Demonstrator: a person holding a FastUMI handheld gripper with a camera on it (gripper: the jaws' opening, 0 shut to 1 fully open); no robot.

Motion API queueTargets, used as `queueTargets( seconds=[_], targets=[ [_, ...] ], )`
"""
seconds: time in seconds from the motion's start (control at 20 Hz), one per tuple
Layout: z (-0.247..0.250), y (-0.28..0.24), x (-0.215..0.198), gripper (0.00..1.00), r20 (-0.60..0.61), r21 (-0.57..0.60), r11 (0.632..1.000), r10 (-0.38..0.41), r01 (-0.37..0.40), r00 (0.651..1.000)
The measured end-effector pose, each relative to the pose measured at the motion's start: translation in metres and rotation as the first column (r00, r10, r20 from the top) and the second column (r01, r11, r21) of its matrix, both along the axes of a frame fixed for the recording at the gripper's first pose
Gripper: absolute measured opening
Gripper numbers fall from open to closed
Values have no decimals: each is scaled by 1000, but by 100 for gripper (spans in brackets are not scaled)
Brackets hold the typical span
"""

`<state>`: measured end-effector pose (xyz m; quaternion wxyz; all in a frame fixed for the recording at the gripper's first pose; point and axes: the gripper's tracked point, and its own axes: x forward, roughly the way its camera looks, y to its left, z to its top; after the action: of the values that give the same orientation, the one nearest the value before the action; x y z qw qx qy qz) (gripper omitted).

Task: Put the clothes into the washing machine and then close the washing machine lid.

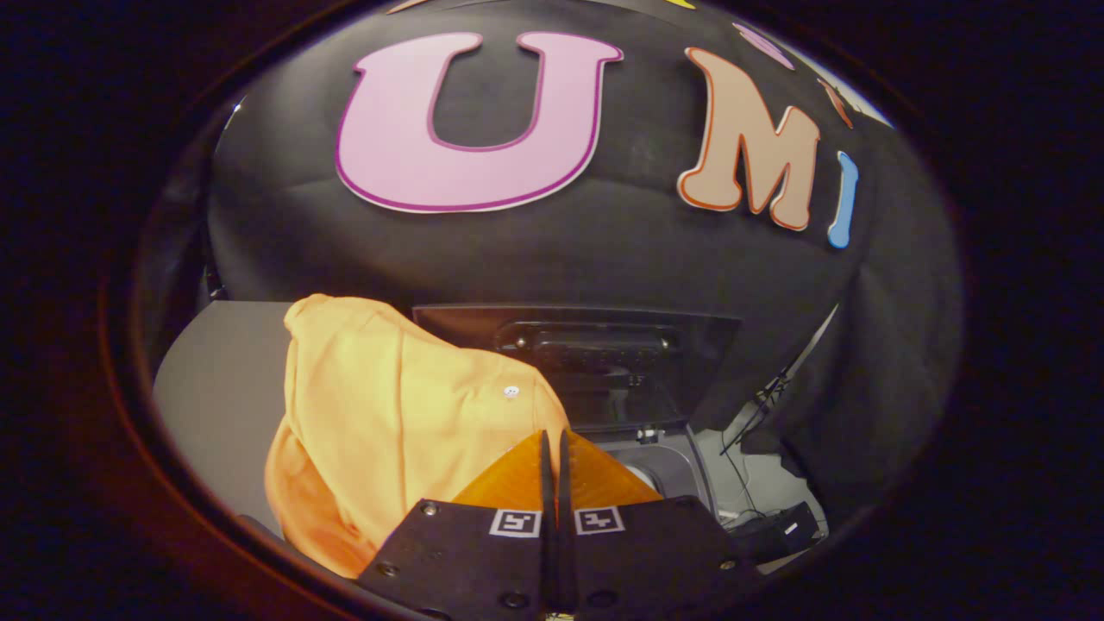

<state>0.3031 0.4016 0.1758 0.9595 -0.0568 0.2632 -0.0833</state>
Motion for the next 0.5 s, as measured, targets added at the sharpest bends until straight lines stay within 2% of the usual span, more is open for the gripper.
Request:
queueTargets(
  seconds=[0.2, 0.25, 0.45, 0.5],
  targets=[
    [-3, -6, -6, 0, -22, -59, 996, -65, 64, 998],
    [-5, -9, -7, 12, -13, -53, 996, -72, 72, 997],
    [4, -13, -1, 72, 37, -30, 998, -59, 60, 998],
    [7, -12, 0, 71, 44, -35, 998, -55, 57, 998]
  ],
)
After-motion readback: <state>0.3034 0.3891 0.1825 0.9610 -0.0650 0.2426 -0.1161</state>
